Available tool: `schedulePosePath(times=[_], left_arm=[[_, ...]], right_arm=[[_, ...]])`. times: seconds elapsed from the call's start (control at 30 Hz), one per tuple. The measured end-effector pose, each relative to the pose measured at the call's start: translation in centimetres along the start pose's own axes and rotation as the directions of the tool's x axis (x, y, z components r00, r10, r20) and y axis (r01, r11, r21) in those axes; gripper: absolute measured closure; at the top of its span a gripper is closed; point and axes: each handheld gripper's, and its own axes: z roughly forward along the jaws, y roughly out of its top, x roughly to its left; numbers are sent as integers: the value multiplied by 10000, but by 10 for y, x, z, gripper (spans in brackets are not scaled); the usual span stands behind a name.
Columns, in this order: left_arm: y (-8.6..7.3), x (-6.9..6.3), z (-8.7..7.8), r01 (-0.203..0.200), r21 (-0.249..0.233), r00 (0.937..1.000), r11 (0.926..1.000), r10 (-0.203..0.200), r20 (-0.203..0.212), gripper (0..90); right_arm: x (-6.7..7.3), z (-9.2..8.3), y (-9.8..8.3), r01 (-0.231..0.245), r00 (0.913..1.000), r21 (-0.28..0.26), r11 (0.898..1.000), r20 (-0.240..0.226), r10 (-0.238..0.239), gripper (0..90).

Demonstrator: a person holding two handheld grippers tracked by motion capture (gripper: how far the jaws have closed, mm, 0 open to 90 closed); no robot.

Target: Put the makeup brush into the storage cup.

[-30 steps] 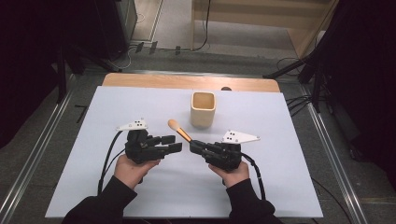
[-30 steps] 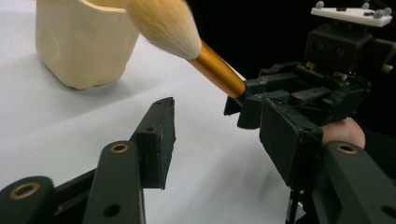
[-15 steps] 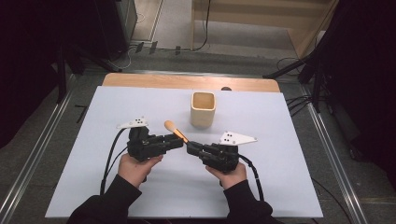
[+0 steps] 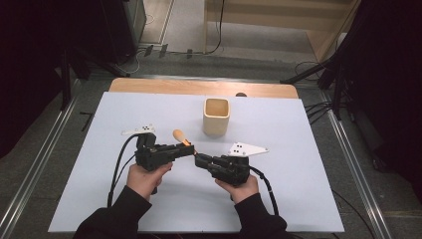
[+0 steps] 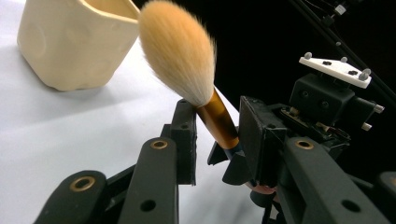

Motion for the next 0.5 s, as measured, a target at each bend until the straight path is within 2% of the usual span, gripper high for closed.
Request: schedulePosePath(times=[0.17,0.3,0.33,0.5], left_arm=[[1,1,0,140,8,9997,9999,-140,187,723],[1,0,-1,167,50,9991,9998,-169,399,783],[1,-1,-1,32,101,9993,9999,-36,368,787],[2,-1,-2,75,184,9987,9998,-84,497,795]], right_arm=[[0,1,-1,42,10000,99,9999,-46,-42,789],[2,6,-3,202,9997,346,9992,-124,-197,788],[3,7,-3,214,9997,339,9992,-95,-211,788],[3,7,-3,272,9995,382,9989,-166,-266,786]])
